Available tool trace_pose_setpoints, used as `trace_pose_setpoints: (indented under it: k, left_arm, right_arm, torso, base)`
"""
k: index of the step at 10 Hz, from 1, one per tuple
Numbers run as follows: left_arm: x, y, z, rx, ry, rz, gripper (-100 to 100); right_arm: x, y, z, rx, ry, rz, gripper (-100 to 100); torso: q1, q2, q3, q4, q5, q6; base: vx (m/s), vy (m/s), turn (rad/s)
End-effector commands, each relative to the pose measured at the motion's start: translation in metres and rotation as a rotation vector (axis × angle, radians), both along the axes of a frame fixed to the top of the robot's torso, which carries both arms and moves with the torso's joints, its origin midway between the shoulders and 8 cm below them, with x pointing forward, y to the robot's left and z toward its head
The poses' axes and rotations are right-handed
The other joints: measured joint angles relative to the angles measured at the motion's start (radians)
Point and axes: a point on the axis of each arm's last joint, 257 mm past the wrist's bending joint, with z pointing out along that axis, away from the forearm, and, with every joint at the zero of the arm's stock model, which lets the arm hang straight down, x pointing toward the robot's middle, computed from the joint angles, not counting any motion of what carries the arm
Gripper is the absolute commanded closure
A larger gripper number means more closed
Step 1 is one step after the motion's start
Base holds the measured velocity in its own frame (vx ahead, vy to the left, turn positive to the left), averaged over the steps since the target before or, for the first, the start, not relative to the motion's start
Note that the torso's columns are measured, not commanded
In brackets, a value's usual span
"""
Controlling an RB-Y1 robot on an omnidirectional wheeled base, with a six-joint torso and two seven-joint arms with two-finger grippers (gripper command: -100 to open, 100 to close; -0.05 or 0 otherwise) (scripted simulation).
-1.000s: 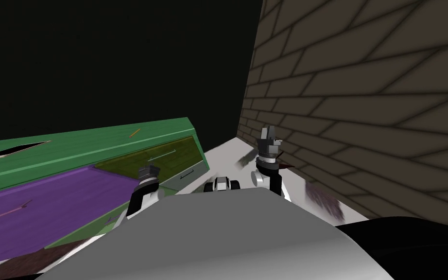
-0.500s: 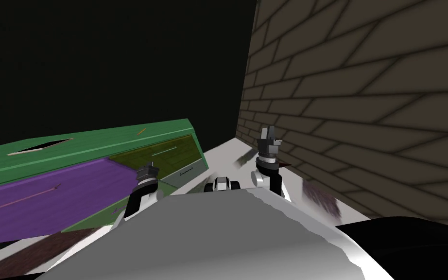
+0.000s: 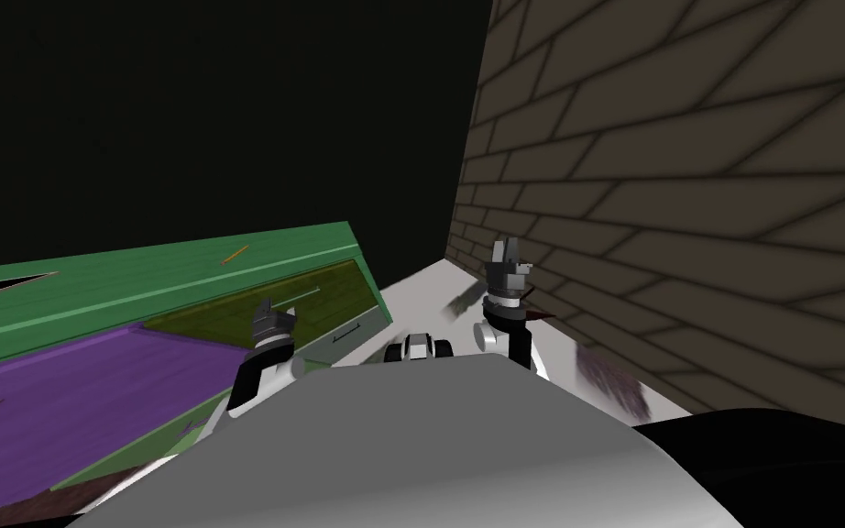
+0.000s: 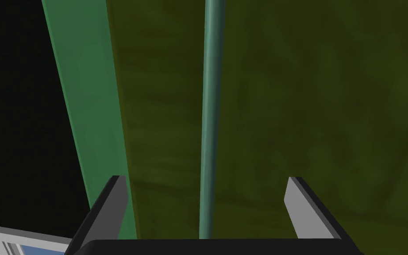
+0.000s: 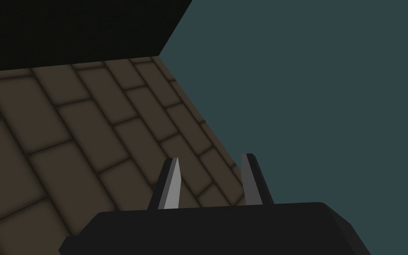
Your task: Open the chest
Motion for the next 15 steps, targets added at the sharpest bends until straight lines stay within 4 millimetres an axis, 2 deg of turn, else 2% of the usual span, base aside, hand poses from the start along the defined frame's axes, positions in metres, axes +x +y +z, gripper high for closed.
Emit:
trace_pose_setpoints:
  k: [1, 4, 6, 7, 10, 12, 13, 14, 15]
  left_arm:
    - [0.0001, 0.0005, 0.0004, -0.001, 0.001, 0.000, 100]
    - [-0.0044, -0.0017, 0.0028, -0.002, 0.004, -0.005, 100]
    - [-0.0051, -0.0018, 0.0034, -0.002, 0.004, -0.006, 100]
    - [-0.0031, -0.0003, 0.0000, -0.007, 0.013, -0.004, -100]
    - [-0.0005, 0.0016, -0.0039, -0.012, 0.023, -0.003, -100]
    - [-0.0022, 0.0068, 0.0050, -0.015, 0.020, -0.001, -100]
    - [-0.0017, 0.0039, 0.0024, -0.011, 0.018, -0.002, -100]
    - [-0.0016, 0.0044, 0.0028, -0.012, 0.019, -0.002, 100]
    - [-0.0041, 0.0027, 0.0043, -0.013, 0.019, -0.005, 100]
  right_arm:
    - [0.0000, 0.0000, 0.0000, 0.000, 0.000, 0.000, 0]
    - [0.0001, 0.0001, 0.0001, 0.000, 0.000, 0.000, 0]
    - [0.0001, 0.0001, 0.0001, 0.000, 0.000, 0.000, 0]
    - [0.0000, 0.0000, 0.0000, 0.000, 0.000, 0.000, 0]
    - [0.0000, -0.0001, 0.0000, 0.000, 0.000, 0.000, 0]
    - [0.0000, 0.0000, 0.0000, 0.000, 0.000, 0.000, 0]
    - [0.0000, 0.0000, 0.0000, 0.000, 0.000, 0.000, 0]
    - [0.0000, 0.0000, 0.0000, 0.000, 0.000, 0.000, 0]
    - [0.0000, 0.0000, 0.0000, 0.000, 0.000, 0.000, 0]
  torso:
    - [0.000, -0.001, -0.001, -0.001, 0.000, 0.000]
    - [-0.004, -0.001, -0.001, 0.000, -0.002, 0.000]
    - [0.002, -0.006, -0.004, -0.002, 0.001, 0.000]
    - [0.005, -0.011, -0.007, -0.003, 0.002, 0.000]
    - [0.005, -0.013, -0.008, -0.004, 0.002, 0.000]
    - [-0.003, -0.003, -0.002, -0.001, 0.000, 0.000]
    - [-0.001, -0.004, -0.003, -0.001, -0.001, 0.000]
    - [-0.001, -0.004, -0.003, -0.002, 0.000, 0.000]
    - [-0.001, -0.004, -0.003, -0.001, 0.000, 0.000]
  base:
    - [0.009, 0.002, 0.001]
    - [-0.127, -0.106, 0.017]
    - [-0.125, -0.074, 0.010]
    - [0.054, 0.015, -0.020]
    - [0.122, 0.089, -0.019]
    - [0.080, 0.052, -0.013]
    - [0.058, 0.038, -0.008]
    - [0.010, 0.007, 0.001]
    - [-0.085, -0.083, 0.019]
